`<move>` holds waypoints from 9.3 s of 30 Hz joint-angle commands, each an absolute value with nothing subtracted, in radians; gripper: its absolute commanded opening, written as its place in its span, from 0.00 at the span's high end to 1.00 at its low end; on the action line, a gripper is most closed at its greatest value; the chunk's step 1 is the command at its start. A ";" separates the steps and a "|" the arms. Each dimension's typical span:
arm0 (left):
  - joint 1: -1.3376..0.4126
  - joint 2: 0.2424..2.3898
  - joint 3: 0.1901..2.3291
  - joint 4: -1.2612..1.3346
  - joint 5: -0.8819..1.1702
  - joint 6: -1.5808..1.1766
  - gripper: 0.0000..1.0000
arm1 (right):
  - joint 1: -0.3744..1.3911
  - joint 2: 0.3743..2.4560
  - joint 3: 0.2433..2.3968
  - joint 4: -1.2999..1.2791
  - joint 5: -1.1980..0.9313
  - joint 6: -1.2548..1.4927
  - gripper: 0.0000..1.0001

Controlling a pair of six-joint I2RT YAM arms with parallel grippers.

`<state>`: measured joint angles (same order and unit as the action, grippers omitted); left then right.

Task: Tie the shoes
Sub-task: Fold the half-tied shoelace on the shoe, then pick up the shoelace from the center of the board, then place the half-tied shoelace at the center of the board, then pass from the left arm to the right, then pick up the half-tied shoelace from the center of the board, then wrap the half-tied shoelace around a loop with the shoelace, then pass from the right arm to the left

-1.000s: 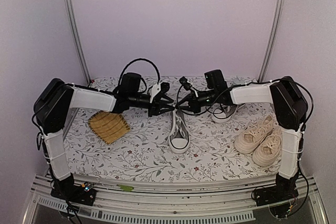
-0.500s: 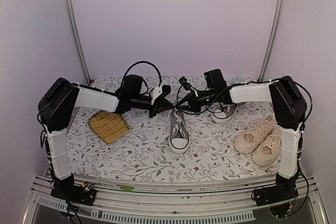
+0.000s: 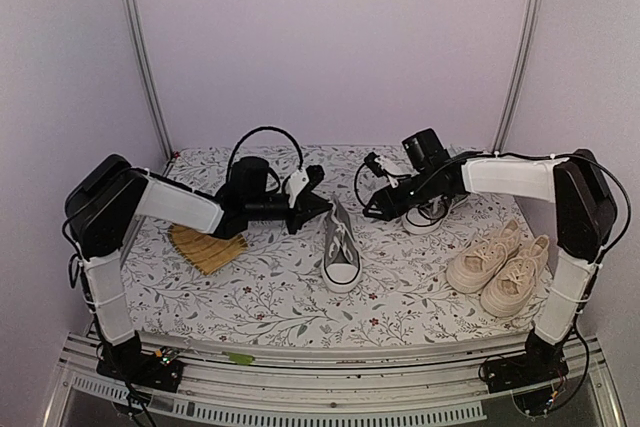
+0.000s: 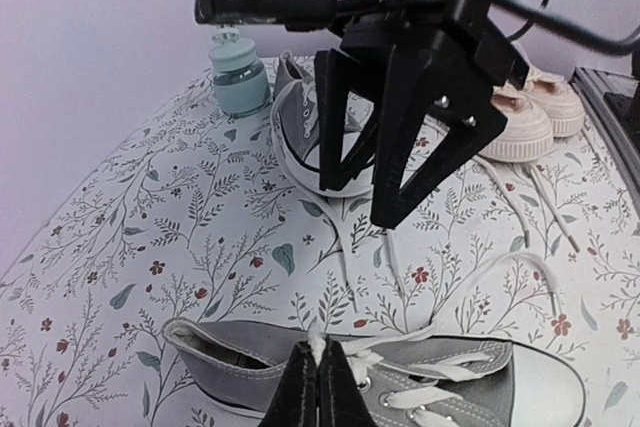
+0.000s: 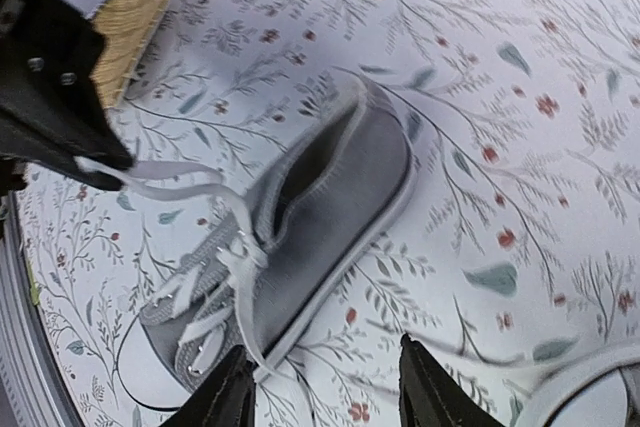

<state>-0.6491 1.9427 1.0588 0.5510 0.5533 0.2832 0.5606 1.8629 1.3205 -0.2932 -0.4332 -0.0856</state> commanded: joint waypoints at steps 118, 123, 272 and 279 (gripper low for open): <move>-0.606 1.877 1.016 0.146 0.131 -0.274 0.49 | 0.735 1.941 1.216 0.196 -0.374 -0.078 0.99; -0.623 1.987 1.119 0.093 0.093 -0.268 0.38 | 0.735 1.944 1.216 0.189 -0.371 -0.082 0.99; -0.609 1.736 0.858 0.649 0.659 0.270 0.70 | 0.632 2.011 1.355 -0.065 -0.728 -0.164 0.99; -0.608 1.896 1.016 0.662 0.826 0.237 0.56 | 0.632 2.017 1.367 -0.076 -0.755 -0.187 0.99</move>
<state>-0.6052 1.8385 0.9413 0.6186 0.7094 0.2714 0.6300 2.0006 1.3365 -0.0551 -0.7155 -0.1581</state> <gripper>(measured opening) 0.426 0.012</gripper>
